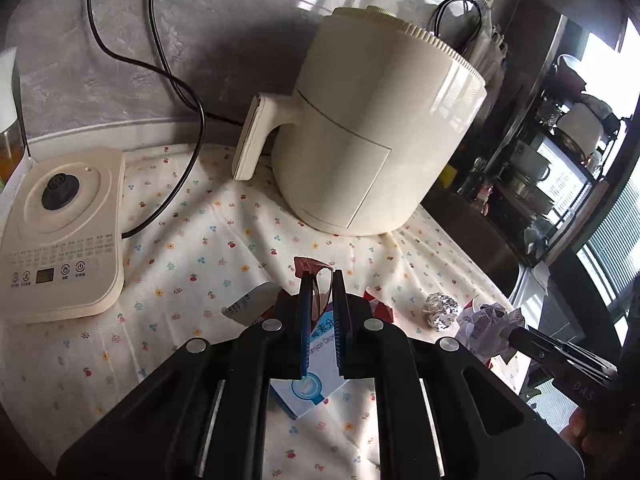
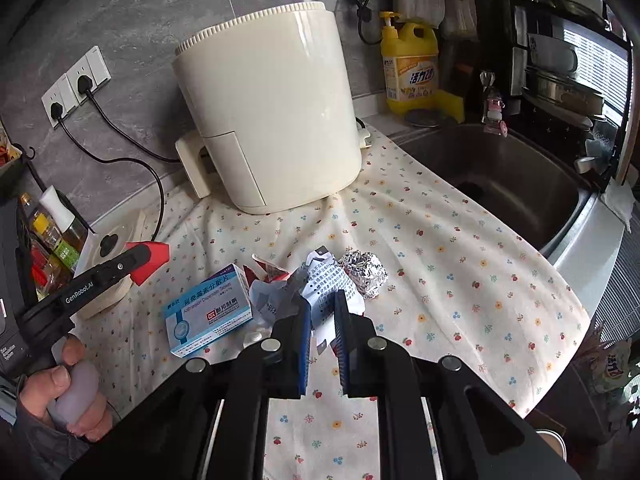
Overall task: Collect trash
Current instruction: 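Grasp a red wrapper with the left gripper while the right gripper grasps crumpled white paper, then carry the red wrapper and crumpled white paper down over the beige bin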
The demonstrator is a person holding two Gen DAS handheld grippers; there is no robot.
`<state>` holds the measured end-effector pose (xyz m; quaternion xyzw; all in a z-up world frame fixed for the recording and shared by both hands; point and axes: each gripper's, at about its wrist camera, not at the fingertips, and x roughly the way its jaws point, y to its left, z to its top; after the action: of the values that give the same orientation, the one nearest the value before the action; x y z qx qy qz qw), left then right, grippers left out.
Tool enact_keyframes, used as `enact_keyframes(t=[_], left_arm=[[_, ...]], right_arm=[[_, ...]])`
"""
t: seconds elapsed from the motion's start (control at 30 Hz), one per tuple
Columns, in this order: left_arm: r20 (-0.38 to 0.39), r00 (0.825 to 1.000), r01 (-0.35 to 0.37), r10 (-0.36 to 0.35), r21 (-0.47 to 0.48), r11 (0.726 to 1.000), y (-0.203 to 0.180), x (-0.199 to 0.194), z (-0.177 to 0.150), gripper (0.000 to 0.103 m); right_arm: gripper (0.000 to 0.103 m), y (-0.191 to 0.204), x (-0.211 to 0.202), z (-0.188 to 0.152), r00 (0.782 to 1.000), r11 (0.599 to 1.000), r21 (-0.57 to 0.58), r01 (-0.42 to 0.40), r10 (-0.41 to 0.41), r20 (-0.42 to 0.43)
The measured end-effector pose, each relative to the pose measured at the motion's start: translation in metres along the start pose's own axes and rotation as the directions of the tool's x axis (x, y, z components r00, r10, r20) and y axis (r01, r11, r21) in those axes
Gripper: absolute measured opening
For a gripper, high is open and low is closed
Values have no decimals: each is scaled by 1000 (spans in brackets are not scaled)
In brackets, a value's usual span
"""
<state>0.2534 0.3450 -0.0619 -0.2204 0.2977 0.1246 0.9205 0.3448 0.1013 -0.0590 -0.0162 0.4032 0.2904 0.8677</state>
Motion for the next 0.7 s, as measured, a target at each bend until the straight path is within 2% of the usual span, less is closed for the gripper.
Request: enact_keyframes(t=[0.4,0.7], left_arm=[[46,996,71,-75,77,994,-94,-47,-29,10],[11,990,140,-143,141,980,-188,-70,-67,10]], right_arm=[[12,-50,-90,-25,997,999,34,-14,11,75],[12,-115,-159,-57,997,997,79,1,-8,80]])
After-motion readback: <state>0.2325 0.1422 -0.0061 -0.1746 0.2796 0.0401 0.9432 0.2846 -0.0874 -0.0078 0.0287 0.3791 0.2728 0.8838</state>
